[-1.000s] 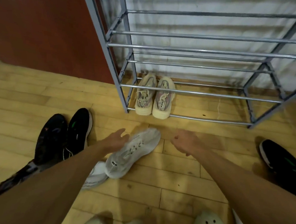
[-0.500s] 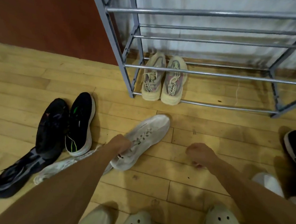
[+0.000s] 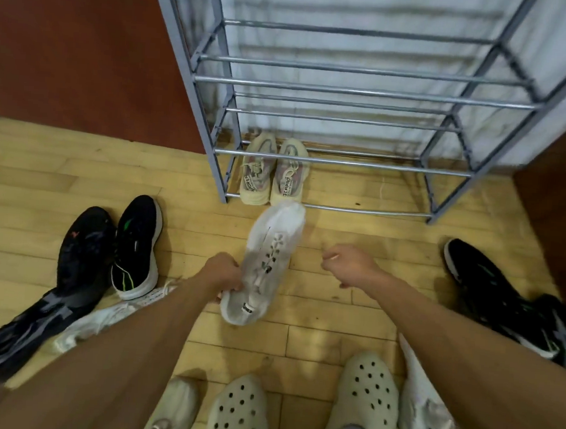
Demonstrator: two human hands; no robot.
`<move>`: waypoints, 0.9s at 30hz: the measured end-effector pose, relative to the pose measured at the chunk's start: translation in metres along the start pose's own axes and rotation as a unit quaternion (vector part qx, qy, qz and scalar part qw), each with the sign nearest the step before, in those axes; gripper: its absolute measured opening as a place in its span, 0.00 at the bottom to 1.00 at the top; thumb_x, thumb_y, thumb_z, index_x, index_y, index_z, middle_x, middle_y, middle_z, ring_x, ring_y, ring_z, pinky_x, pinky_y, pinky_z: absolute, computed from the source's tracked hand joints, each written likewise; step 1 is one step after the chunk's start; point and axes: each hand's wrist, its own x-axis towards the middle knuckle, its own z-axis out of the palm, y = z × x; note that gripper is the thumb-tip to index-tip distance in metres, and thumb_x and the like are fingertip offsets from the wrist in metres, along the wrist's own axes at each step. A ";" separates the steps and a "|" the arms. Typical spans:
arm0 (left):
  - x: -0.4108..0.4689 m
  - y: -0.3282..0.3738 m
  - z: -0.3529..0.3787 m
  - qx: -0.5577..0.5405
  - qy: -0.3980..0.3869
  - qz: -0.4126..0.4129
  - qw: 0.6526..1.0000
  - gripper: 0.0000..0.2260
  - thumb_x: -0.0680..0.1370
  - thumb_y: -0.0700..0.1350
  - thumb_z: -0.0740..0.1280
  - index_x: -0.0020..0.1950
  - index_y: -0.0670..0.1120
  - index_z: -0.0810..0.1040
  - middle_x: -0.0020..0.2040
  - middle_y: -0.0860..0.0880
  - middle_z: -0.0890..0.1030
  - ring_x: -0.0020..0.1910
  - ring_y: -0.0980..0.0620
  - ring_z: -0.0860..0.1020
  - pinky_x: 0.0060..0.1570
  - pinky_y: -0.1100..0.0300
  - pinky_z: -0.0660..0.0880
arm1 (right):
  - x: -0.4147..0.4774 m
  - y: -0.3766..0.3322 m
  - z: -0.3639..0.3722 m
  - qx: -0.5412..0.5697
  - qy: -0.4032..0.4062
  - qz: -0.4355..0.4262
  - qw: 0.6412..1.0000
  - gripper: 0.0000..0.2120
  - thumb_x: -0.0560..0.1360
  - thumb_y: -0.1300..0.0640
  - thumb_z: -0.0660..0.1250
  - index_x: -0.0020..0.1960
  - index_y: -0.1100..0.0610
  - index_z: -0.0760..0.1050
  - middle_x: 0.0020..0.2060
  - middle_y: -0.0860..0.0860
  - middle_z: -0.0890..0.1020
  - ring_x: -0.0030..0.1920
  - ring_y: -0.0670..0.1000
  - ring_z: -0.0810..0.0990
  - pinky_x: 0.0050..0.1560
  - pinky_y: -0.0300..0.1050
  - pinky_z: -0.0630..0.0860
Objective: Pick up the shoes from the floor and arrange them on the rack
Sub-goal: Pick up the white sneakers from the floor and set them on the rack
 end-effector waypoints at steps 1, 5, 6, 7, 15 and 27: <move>-0.010 0.006 -0.001 0.008 0.016 0.015 1.000 0.09 0.71 0.32 0.66 0.49 0.38 0.76 0.47 0.39 0.77 0.44 0.42 0.76 0.43 0.50 0.77 | -0.009 0.001 -0.006 -0.025 0.003 -0.008 1.000 0.14 0.74 0.59 0.63 0.55 0.65 0.80 0.47 0.57 0.81 0.45 0.56 0.80 0.45 0.50 0.80; -0.049 0.037 -0.013 0.047 0.051 0.096 0.993 0.09 0.70 0.34 0.68 0.48 0.43 0.75 0.45 0.42 0.77 0.43 0.43 0.76 0.41 0.49 0.78 | -0.049 0.002 -0.037 -0.131 0.004 -0.031 0.991 0.16 0.76 0.58 0.63 0.59 0.65 0.79 0.59 0.59 0.80 0.58 0.57 0.78 0.55 0.46 0.74; -0.058 0.046 -0.015 0.056 0.051 0.118 0.990 0.08 0.71 0.35 0.69 0.48 0.43 0.76 0.45 0.42 0.77 0.42 0.44 0.75 0.39 0.51 0.76 | -0.059 0.001 -0.048 -0.158 0.002 -0.031 0.987 0.17 0.76 0.57 0.62 0.60 0.66 0.77 0.62 0.59 0.79 0.61 0.58 0.76 0.60 0.48 0.73; -0.067 0.055 -0.017 0.063 0.049 0.139 0.987 0.08 0.71 0.35 0.69 0.48 0.42 0.77 0.45 0.42 0.78 0.40 0.45 0.75 0.37 0.53 0.75 | -0.069 0.000 -0.060 -0.183 0.000 -0.031 0.983 0.18 0.77 0.56 0.61 0.62 0.66 0.76 0.63 0.60 0.78 0.63 0.60 0.75 0.63 0.51 0.72; -0.162 0.145 -0.005 0.067 0.033 0.263 0.962 0.09 0.72 0.38 0.71 0.51 0.39 0.80 0.41 0.44 0.80 0.38 0.46 0.78 0.29 0.58 0.75 | -0.174 -0.022 -0.177 -0.298 0.115 -0.065 0.945 0.12 0.77 0.56 0.60 0.53 0.64 0.77 0.54 0.59 0.81 0.50 0.57 0.79 0.51 0.49 0.76; -0.278 0.261 0.076 0.007 -0.033 0.347 0.937 0.12 0.72 0.35 0.70 0.55 0.34 0.78 0.45 0.38 0.79 0.38 0.44 0.77 0.34 0.50 0.79 | -0.288 0.105 -0.261 0.018 0.154 -0.009 0.988 0.28 0.79 0.39 0.54 0.66 0.61 0.70 0.56 0.55 0.78 0.54 0.56 0.79 0.53 0.51 0.80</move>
